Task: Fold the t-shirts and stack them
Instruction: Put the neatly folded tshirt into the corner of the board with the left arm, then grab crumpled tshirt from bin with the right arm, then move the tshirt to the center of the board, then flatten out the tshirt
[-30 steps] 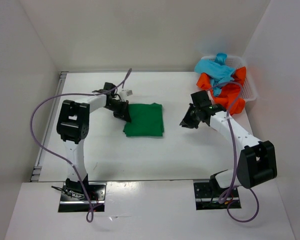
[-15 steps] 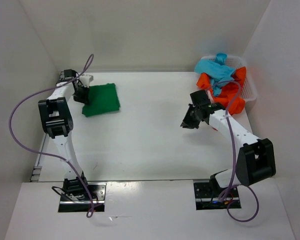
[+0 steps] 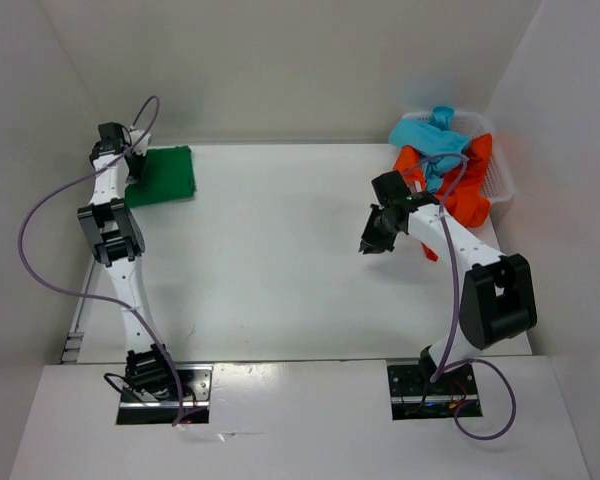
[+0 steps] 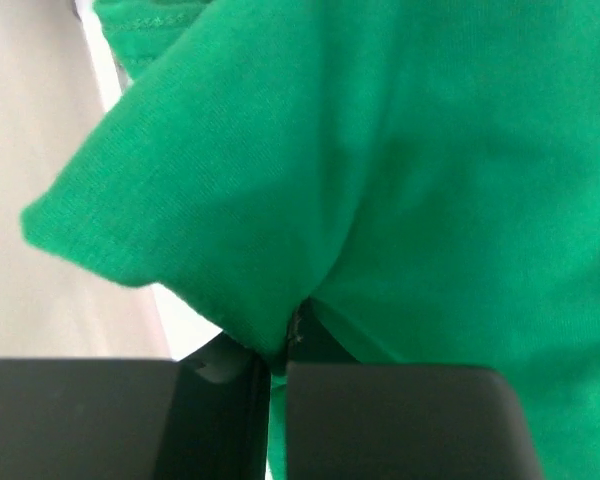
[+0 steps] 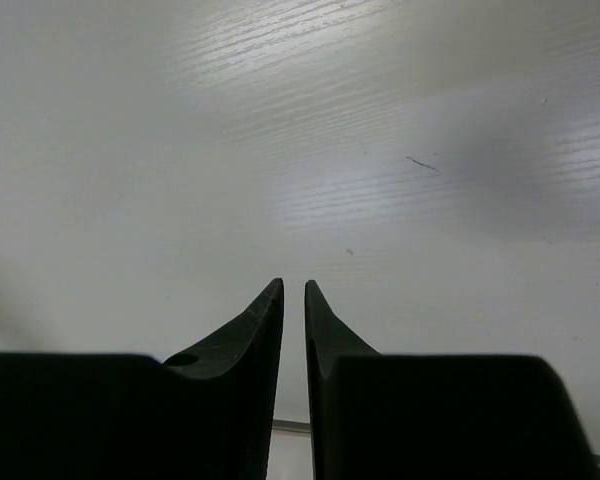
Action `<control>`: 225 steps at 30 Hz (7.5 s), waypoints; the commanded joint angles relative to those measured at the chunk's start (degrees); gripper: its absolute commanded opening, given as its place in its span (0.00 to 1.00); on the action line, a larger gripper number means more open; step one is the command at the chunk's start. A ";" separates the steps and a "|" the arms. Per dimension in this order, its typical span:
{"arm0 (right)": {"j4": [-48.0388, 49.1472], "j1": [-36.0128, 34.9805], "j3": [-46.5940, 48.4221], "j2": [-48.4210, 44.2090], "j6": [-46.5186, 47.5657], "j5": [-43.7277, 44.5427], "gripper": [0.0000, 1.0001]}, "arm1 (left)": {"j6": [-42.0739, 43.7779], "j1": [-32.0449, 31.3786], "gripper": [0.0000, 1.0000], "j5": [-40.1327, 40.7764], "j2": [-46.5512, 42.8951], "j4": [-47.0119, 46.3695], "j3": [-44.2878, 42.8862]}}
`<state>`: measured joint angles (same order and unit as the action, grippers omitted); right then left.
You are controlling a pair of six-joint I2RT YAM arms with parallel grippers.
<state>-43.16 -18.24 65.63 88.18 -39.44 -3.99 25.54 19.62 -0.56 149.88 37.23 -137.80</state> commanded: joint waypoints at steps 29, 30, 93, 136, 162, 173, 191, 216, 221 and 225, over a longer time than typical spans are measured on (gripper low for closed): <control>-1.76 -5.67 7.94 4.81 0.59 -1.55 0.21 | -1.38 -0.80 1.00 2.93 10.36 16.02 -41.68; -1.76 -6.19 7.94 4.81 0.59 -2.07 0.21 | -1.37 -1.50 1.00 2.93 9.30 16.64 -41.68; 6.33 11.99 14.27 4.37 -7.15 66.57 1.00 | -4.89 -40.36 1.00 -24.76 -55.58 3.55 57.73; -7.56 22.46 75.79 53.94 3.49 45.39 1.00 | -3.30 -40.36 1.00 -22.91 -51.62 4.60 60.10; -10.19 15.87 88.16 47.53 0.69 47.14 0.00 | -2.78 -40.36 1.00 -22.38 -54.08 5.66 59.57; -14.76 7.09 100.57 37.61 -1.18 50.31 0.00 | -2.77 -38.35 1.00 -20.18 -59.09 5.66 60.10; -3.06 -18.50 81.08 9.73 18.26 32.72 0.09 | -8.40 -11.97 1.00 -32.85 -66.64 4.60 56.15; -0.08 -52.03 9.26 12.26 15.45 13.29 1.00 | -6.37 -9.25 1.00 -22.47 -79.57 7.94 61.86; -0.09 -57.52 11.54 22.89 15.45 15.15 1.00 | -6.91 -7.84 1.00 -23.52 -80.80 8.56 62.56; -0.09 -57.52 9.26 24.41 14.14 15.77 0.58 | -6.38 -7.84 1.00 -23.00 -81.94 9.09 63.62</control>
<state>-41.80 -76.49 76.88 111.96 -23.20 9.80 19.31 11.62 -23.07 70.28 45.78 -74.54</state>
